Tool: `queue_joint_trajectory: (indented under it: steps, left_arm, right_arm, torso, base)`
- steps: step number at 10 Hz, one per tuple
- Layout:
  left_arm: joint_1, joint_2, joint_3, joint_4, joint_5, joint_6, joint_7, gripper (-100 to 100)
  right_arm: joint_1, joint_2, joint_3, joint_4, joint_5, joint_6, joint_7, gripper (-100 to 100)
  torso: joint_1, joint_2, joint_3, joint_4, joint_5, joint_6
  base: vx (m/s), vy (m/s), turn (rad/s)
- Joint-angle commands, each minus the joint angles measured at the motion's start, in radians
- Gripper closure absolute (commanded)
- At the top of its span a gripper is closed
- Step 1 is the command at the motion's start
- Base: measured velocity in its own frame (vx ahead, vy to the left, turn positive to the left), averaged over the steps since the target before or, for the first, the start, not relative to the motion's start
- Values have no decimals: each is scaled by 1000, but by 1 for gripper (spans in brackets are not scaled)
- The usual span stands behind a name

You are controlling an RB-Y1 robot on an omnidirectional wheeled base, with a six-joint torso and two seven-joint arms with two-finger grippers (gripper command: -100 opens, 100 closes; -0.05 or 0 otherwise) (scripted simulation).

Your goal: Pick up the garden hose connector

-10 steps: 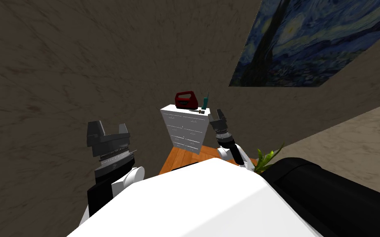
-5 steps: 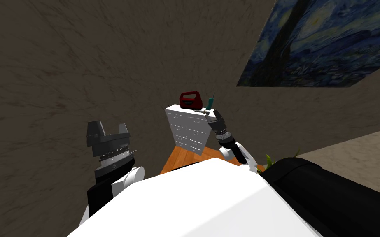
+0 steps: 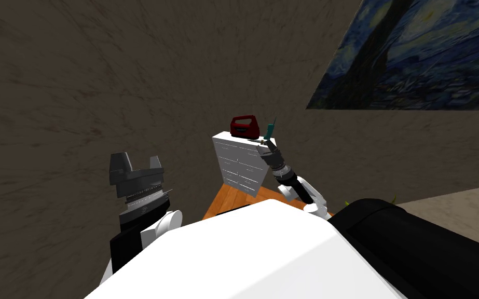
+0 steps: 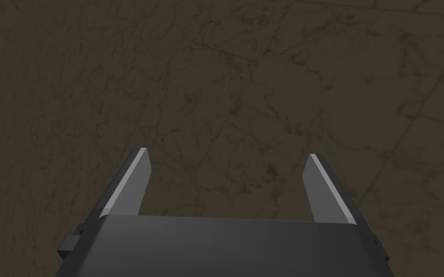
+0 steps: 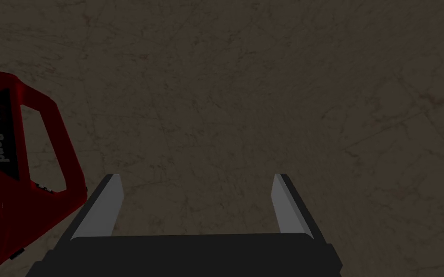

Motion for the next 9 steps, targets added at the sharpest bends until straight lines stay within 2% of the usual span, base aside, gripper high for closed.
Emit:
queue_joint_trajectory:
  steps: [1, 2, 4, 5, 6, 8, 9]
  left_arm:
    - [0, 0, 0, 0, 0, 0, 0, 0]
    - [0, 0, 0, 0, 0, 0, 0, 0]
    - [0, 0, 0, 0, 0, 0, 0, 0]
    - [0, 0, 0, 0, 0, 0, 0, 0]
    - [0, 0, 0, 0, 0, 0, 0, 0]
    - [0, 0, 0, 0, 0, 0, 0, 0]
    - [0, 0, 0, 0, 0, 0, 0, 0]
  right_arm:
    - [-4, -50, 3, 4, -5, -10, -5, -100]
    - [-4, -62, 3, 4, -5, -10, -5, -100]
    - [-16, -131, 10, 12, -16, -23, -13, -100]
    - [-16, -146, 10, 12, -16, -23, -13, -100]
    - [-30, -183, 16, 22, -27, -36, -22, -100]
    - [-30, -234, 16, 22, -27, -36, -22, -100]
    - [-46, -269, 23, 33, -39, -49, -30, -100]
  torso:
    - [0, 0, 0, 0, 0, 0]
    - [0, 0, 0, 0, 0, 1]
    - [0, 0, 0, 0, 0, 0]
    - [0, 0, 0, 0, 0, 1]
    - [-1, 1, 0, 0, 0, 1]
    - [0, 0, 0, 0, 0, 1]
    - [-1, 1, 0, 0, 0, 1]
  base:
    - [17, 19, 115]
    - [8, 7, -19]
    - [14, 20, 168]
    - [6, 8, -28]
    - [10, 21, 225]
    - [11, 11, 51]
    - [10, 25, 195]
